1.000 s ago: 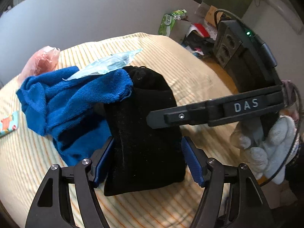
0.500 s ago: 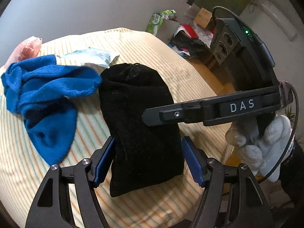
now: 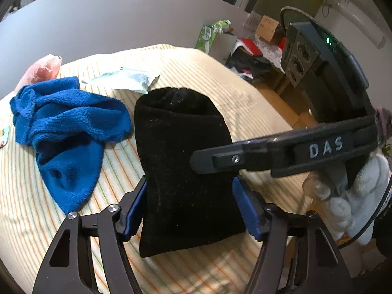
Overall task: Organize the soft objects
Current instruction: 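Carry the black pouch with the right gripper over the shoebox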
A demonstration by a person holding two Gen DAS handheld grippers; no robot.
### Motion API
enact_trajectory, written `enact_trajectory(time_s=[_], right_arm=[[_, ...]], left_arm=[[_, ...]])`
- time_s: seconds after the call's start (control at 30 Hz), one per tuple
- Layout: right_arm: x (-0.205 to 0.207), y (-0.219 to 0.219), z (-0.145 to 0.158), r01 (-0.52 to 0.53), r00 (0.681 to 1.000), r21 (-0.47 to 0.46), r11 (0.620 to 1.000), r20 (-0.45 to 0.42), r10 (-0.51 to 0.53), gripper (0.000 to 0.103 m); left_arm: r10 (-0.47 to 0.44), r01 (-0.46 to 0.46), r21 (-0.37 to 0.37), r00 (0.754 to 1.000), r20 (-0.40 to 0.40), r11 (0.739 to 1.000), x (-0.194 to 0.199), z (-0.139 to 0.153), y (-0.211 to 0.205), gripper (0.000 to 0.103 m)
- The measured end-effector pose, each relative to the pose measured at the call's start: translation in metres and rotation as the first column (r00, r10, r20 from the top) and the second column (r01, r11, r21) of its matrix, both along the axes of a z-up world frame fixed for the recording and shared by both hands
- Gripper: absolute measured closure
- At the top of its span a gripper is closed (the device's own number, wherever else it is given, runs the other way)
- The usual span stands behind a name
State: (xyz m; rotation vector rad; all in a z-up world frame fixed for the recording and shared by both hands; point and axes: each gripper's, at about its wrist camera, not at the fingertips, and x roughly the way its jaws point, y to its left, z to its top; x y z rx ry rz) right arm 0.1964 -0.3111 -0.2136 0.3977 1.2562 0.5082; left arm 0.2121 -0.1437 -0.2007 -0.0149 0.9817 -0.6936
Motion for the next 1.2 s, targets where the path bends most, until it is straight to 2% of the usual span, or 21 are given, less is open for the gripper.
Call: enact_trajectory(time_s=[0.2, 0.43, 0.63, 0.9, 1.2], right_arm=[[-0.018, -0.004, 0.015, 0.018, 0.999, 0.000, 1.000, 0.040, -0.018, 0.059], [-0.047, -0.013, 0.037, 0.034, 0.995, 0.003, 0.999, 0.090, -0.034, 0.059], [-0.060, -0.002, 0.061, 0.016, 0.991, 0.005, 1.000, 0.132, -0.017, 0.059], [-0.060, 0.051, 0.099, -0.080, 0.974, 0.001, 0.997, 0.214, 0.078, 0.059], [-0.049, 0.148, 0.134, -0.230, 0.931, -0.007, 0.973, 0.290, 0.222, 0.059]], left_arm=[[0.000, 0.000, -0.072, 1.000, 0.001, 0.997, -0.011, 0.009, 0.000, 0.040], [0.001, 0.005, -0.123, 0.999, 0.048, 0.992, -0.031, 0.026, -0.002, 0.040], [0.039, -0.025, -0.131, 0.993, 0.108, 0.991, -0.042, 0.046, 0.014, 0.040], [0.153, -0.126, -0.159, 0.973, 0.173, 0.979, -0.062, 0.076, 0.063, 0.040], [0.315, -0.279, -0.174, 0.919, 0.239, 0.945, -0.077, 0.105, 0.145, 0.040]])
